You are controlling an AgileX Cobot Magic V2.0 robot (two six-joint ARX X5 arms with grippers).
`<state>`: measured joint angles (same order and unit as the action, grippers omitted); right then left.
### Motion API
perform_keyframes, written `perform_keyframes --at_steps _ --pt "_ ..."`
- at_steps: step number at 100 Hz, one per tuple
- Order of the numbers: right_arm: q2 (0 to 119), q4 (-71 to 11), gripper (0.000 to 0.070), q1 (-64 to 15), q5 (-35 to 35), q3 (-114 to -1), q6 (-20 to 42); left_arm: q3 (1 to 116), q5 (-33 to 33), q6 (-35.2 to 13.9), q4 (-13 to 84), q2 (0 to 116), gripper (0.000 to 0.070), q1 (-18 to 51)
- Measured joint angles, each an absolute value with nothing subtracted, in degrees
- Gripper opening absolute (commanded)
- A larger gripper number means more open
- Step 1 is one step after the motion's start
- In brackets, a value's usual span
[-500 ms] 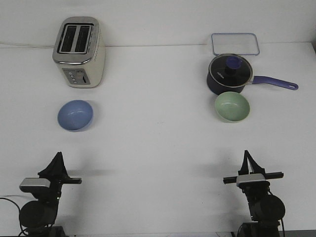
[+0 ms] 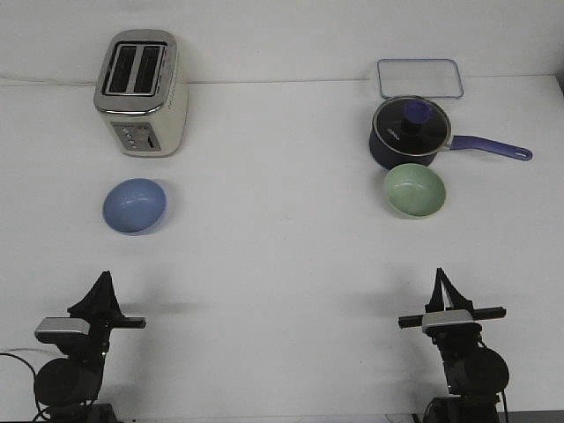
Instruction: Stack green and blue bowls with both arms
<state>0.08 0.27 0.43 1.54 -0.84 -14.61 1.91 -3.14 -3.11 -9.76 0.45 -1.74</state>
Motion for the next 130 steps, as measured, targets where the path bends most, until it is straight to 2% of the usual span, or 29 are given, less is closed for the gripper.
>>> perform_keyframes --at_steps 44,57,73,83,105,108,110,117,120,123,130 --pt "0.1 0.3 0.0 0.4 1.6 -0.8 -13.0 1.9 -3.1 -3.1 -9.8 0.4 0.0013 -1.7" --pt "0.1 0.3 0.0 0.4 1.8 -0.8 -6.7 1.9 -3.1 -3.1 -9.8 0.4 0.0013 -1.7" --pt "0.1 0.0 0.0 0.4 1.5 -0.9 6.8 1.9 -3.1 -3.1 -9.8 0.4 0.0013 -1.7" --pt "0.4 -4.3 0.0 0.4 1.5 -2.6 14.4 1.9 -3.1 -3.1 -9.8 0.4 0.0013 -1.7" --pt "9.9 -12.5 0.0 0.4 0.5 -16.6 19.3 1.9 -3.1 -3.1 -9.8 0.4 0.0013 -1.7" --pt "12.3 -13.6 0.004 0.4 0.4 -19.1 19.4 1.9 -3.1 -3.1 -9.8 0.4 0.0013 -1.7" --pt "14.0 -14.3 0.0106 0.4 0.4 -20.7 19.5 1.9 -3.1 -3.1 -9.8 0.4 0.0013 -1.7" --pt "19.6 -15.9 0.0448 0.4 0.6 -25.6 19.4 1.9 -3.1 -3.1 -9.8 0.4 0.0013 -1.7" --pt "22.9 -16.6 0.0563 0.4 0.7 -28.1 19.5 1.9 -3.1 -3.1 -9.8 0.4 0.0013 -1.7" --pt "25.6 -17.1 0.0611 0.4 0.7 -30.3 19.5 1.9 -3.1 -3.1 -9.8 0.4 0.0013 -1.7" --pt "32.2 -18.6 0.0614 0.4 0.6 -35.3 19.5 1.9 -3.1 -3.1 -9.8 0.4 0.0013 -1.7"
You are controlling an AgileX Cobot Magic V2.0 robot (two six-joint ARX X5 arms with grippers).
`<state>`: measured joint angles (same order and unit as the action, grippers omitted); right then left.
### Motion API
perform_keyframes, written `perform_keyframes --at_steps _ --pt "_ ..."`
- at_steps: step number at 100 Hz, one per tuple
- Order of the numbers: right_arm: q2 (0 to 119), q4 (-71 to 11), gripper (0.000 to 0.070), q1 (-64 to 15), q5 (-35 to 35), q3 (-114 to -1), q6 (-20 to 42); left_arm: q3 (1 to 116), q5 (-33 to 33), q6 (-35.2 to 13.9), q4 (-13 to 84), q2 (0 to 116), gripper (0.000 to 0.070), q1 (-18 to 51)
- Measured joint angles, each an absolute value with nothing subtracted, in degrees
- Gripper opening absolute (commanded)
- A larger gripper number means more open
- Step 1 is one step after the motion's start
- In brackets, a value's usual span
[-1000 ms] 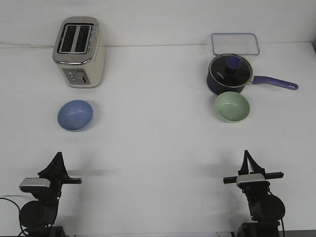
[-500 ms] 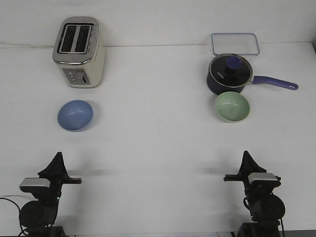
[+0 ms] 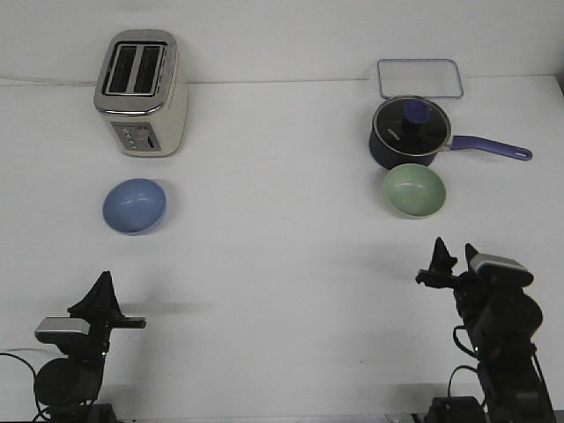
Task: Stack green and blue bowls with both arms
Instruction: 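Reach the right gripper forward to the rim of the pale green bowl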
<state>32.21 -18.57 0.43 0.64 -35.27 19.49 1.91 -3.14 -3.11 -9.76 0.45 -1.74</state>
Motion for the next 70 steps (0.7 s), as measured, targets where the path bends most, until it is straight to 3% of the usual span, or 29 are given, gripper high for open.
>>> perform_keyframes --at_steps 19,47,70 --pt "50.6 -23.2 0.0613 1.6 0.7 -47.8 18.8 1.9 -3.1 -3.1 -9.8 0.4 0.0013 -1.7" --pt "79.8 -31.7 0.0612 5.5 0.6 -68.2 13.0 1.9 -3.1 -3.1 -9.8 0.4 0.0013 -1.7" --pt "96.3 -34.9 0.0612 7.3 0.6 -79.1 11.0 1.9 -3.1 -3.1 -9.8 0.4 0.0013 -1.7"
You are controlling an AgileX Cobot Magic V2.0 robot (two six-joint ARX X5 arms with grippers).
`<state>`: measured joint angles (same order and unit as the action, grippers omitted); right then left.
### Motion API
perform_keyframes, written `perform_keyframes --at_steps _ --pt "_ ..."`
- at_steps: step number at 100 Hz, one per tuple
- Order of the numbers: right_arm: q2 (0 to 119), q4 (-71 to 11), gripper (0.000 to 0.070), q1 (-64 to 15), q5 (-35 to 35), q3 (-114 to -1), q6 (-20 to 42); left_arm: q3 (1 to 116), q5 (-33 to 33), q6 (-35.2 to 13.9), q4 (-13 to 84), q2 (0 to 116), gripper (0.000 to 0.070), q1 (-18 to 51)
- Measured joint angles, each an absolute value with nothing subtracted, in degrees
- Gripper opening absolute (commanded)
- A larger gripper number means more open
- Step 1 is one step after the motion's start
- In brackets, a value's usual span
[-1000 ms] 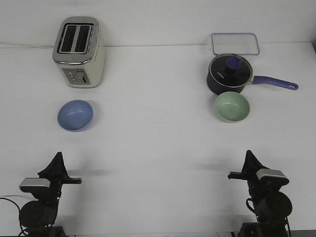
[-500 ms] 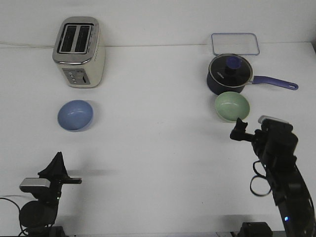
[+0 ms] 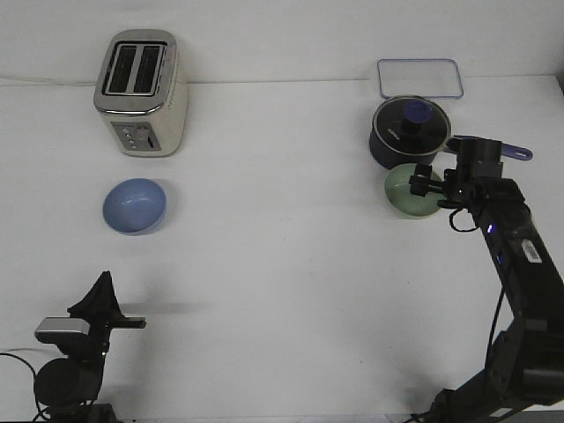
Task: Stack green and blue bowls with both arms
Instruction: 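Reach the right gripper forward to the rim of the pale green bowl, then close the right gripper on the green bowl's rim, then carry the green bowl toward the table center and set it down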
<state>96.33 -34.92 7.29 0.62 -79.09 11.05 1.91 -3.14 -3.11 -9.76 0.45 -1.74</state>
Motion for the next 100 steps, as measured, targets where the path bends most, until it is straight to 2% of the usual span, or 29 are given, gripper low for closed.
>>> perform_keyframes --at_steps 9,27,31,42,48,81,100 --pt "100.2 -34.8 0.0606 7.7 0.6 -80.3 10.8 1.9 -3.1 -3.1 -9.8 0.4 0.0013 -1.7" --pt "104.9 -34.9 0.0525 8.3 1.4 -80.3 10.7 1.9 -3.1 -3.1 -9.8 0.4 0.0013 -1.7" --pt "105.5 -35.0 0.0446 8.4 1.4 -80.3 10.7 1.9 -3.1 -3.1 -9.8 0.4 0.0013 -1.7" --pt "105.8 -35.3 0.0126 8.4 1.7 -80.3 10.6 1.9 -3.1 -3.1 -9.8 0.4 0.0013 -1.7" --pt "105.8 -35.2 0.0 8.4 2.0 -80.3 10.5 1.9 -3.1 -3.1 -9.8 0.4 0.0013 -1.7" --pt "104.3 -36.5 0.0 8.7 4.6 -80.9 9.3 1.9 -3.1 -3.1 -9.8 0.4 0.0013 -1.7" --pt "95.8 -38.7 0.0 8.7 11.6 -80.3 8.3 1.9 -3.1 -3.1 -9.8 0.4 0.0013 -1.7"
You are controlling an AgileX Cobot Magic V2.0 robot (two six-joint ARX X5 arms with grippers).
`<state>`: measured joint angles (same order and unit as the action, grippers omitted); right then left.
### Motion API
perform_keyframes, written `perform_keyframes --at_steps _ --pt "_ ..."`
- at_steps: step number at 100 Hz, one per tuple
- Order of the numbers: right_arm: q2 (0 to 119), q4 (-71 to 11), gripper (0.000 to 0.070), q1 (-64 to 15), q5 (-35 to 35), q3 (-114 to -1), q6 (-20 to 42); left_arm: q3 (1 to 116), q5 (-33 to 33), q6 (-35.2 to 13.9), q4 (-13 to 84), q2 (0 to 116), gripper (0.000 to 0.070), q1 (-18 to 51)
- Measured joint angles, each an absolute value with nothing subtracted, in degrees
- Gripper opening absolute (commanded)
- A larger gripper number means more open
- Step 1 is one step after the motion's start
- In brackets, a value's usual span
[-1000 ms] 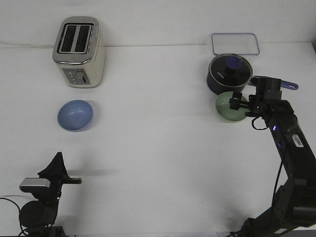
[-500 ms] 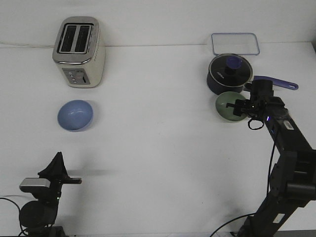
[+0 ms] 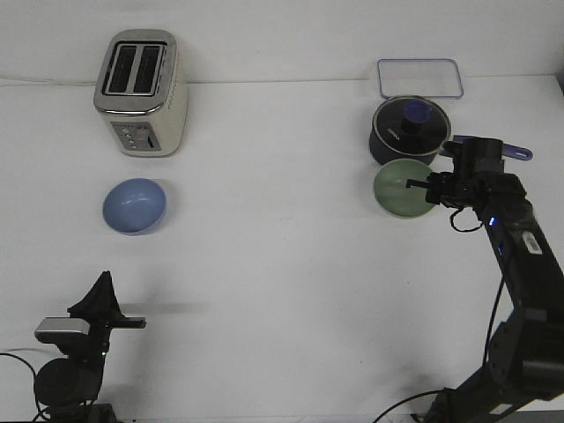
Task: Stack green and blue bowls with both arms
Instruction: 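Carry the green bowl toward the table center and set it down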
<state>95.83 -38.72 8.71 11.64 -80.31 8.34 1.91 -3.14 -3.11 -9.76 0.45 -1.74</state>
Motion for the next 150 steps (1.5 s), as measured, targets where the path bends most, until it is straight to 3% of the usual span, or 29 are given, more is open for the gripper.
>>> perform_keyframes --at_steps 23,50,89,135,150 --pt "82.2 -41.9 0.0 5.2 17.8 -80.6 8.3 1.9 -3.1 -3.1 -9.8 0.4 0.0013 -1.7" --pt "74.9 -44.6 0.0 -9.3 17.8 -73.6 8.0 1.9 -3.1 -3.1 -9.8 0.4 0.0013 -1.7" --pt "74.9 -34.8 0.0 -29.0 13.8 -58.8 12.7 1.9 -3.1 -3.2 -9.8 0.4 0.0013 -1.7" --pt "81.2 -30.8 0.0001 -34.1 13.2 -53.7 14.4 1.9 -3.1 -5.3 -9.8 0.4 0.0011 -1.7" --pt "83.0 -30.4 0.0176 -34.1 13.2 -53.7 13.9 1.9 -3.2 -8.3 -9.8 0.4 0.0011 -1.7"
